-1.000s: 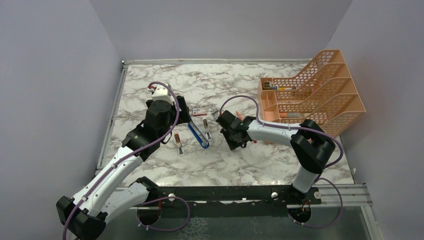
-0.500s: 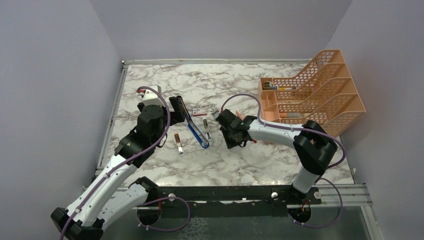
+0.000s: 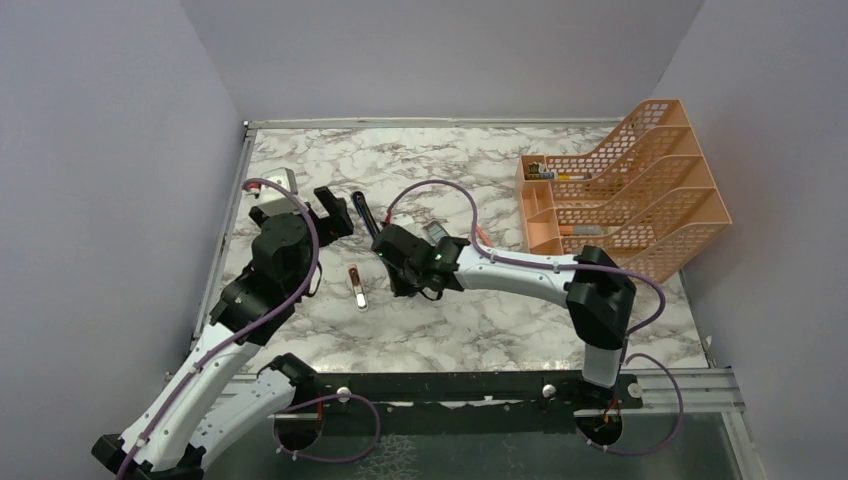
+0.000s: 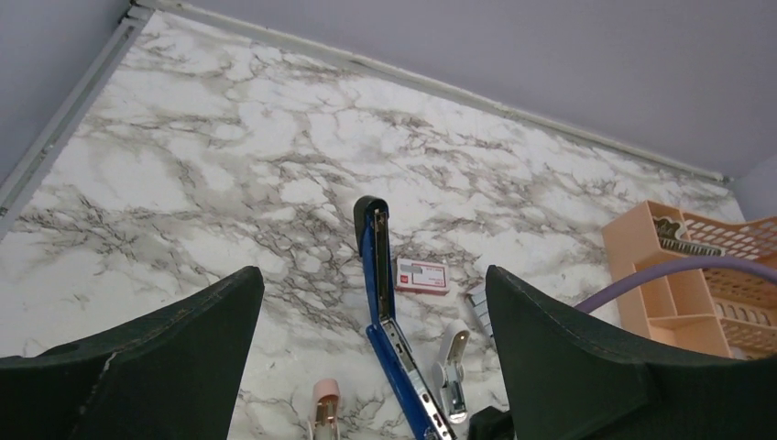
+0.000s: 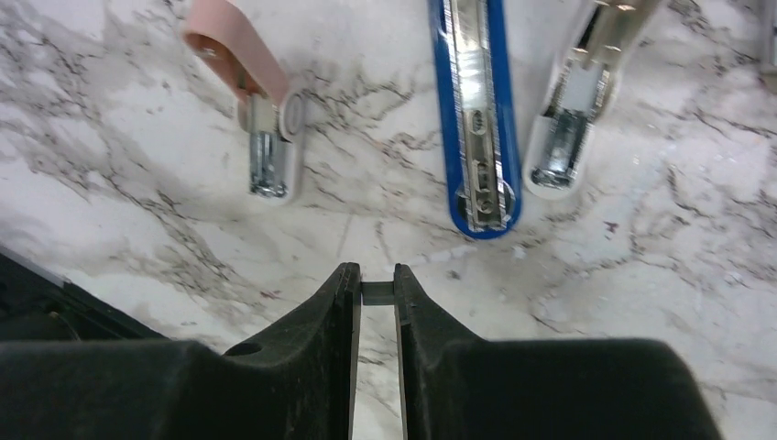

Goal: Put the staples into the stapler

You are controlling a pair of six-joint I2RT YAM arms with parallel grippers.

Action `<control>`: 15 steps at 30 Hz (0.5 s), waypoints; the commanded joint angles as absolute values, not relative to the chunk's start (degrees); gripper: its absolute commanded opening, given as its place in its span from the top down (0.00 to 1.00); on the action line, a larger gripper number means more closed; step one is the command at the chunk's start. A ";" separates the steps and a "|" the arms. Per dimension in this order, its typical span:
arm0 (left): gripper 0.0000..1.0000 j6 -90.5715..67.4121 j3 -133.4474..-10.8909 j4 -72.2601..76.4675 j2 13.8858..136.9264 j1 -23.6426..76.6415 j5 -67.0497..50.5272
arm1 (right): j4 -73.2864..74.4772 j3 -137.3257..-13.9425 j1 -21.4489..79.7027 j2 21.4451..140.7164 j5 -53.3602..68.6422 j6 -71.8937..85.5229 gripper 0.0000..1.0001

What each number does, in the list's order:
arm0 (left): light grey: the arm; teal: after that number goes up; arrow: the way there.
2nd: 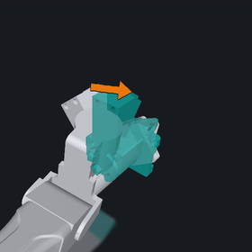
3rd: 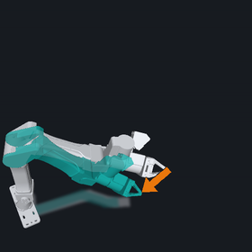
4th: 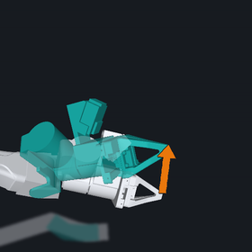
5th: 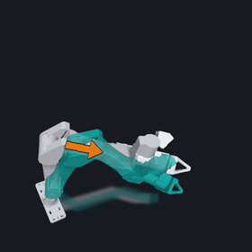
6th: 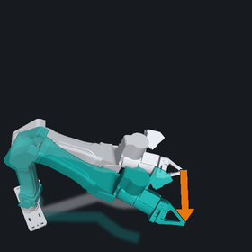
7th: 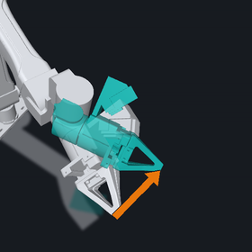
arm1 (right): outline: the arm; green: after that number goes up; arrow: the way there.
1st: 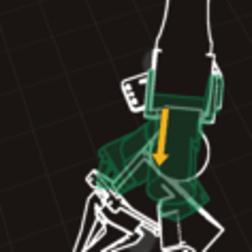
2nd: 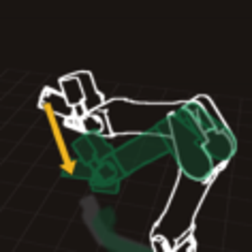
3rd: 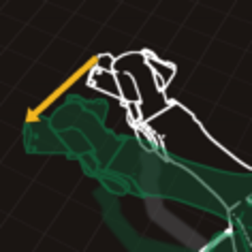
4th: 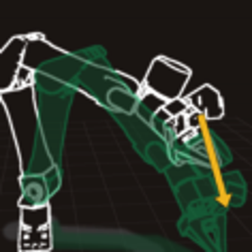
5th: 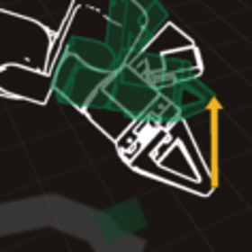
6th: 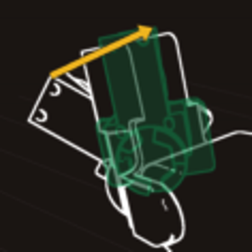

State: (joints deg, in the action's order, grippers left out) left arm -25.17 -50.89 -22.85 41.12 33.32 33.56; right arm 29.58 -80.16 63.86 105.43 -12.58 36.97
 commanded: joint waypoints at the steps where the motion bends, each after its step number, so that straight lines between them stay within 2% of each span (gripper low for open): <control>1: 0.08 -22.03 -56.30 -22.69 39.23 33.04 39.15 | 29.94 -86.51 66.53 110.64 -18.12 40.54 0.76; 5: 0.09 -21.30 -57.12 -22.85 38.33 33.04 43.24 | 29.26 -90.93 68.09 114.70 -19.99 42.35 0.76; 9: 0.09 -22.09 -57.08 -25.34 38.27 33.05 53.77 | 29.53 -95.63 69.64 118.62 -21.40 43.55 0.76; 15: 0.09 -22.68 -56.43 -26.70 37.07 32.97 56.60 | 29.71 -100.57 70.82 123.15 -23.42 43.98 0.76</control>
